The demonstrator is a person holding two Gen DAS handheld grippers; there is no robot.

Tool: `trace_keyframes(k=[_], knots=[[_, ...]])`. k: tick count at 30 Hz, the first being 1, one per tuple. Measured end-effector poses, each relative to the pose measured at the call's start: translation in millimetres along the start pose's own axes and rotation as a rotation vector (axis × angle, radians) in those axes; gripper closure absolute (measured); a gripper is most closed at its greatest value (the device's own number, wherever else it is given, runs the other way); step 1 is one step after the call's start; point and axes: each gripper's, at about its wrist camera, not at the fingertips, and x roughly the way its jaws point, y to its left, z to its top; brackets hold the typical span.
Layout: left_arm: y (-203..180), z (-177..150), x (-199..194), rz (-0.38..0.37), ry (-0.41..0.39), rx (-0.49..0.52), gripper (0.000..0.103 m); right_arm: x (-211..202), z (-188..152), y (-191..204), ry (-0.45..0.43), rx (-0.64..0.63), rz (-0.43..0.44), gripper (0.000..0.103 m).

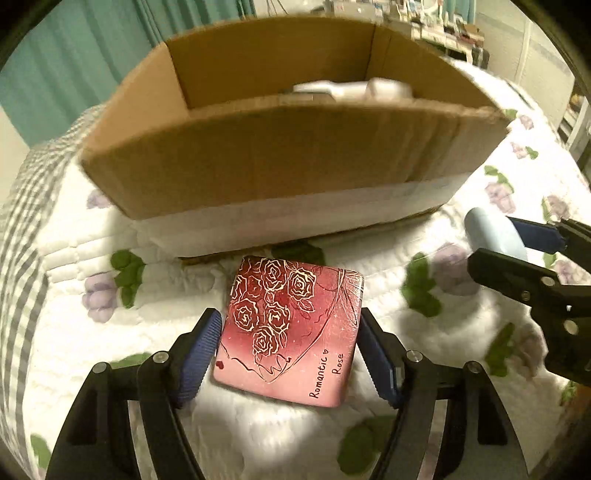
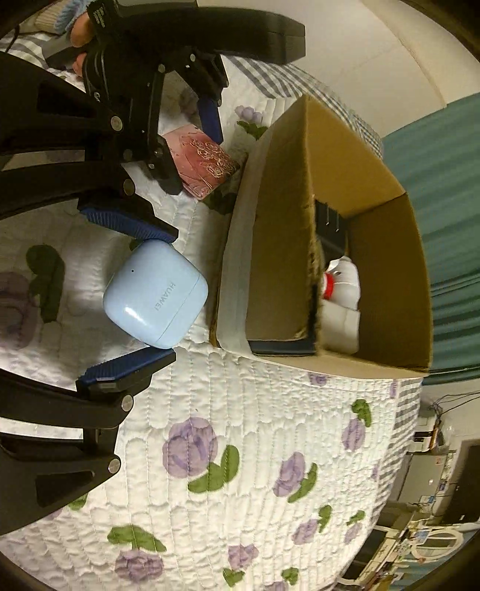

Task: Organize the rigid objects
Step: 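Carry the earbud case and pink card into the box and open both grippers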

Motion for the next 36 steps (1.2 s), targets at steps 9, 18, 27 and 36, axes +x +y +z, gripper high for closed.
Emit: trace_keyframes(k=[9,18,27,36], knots=[[2,-5,-68,-0.013,-0.111,-0.094,0.029,-54,6,9,-0.079,-0.05,-0.021,0.045],[20,49,-119,0.007,-0.259,-0.132,0.029,-102,39,30,-0.196,-0.119,-0.036,0.045],[33,108,-103,0.013,-0.313,-0.16,0.029,-106,90,29,-0.274,-0.138,-0.026,0.045],[42,137,-31,0.027,-0.241,-0.153,0.029,-50,127,18,-0.24,-0.149,-0.026,0.045]])
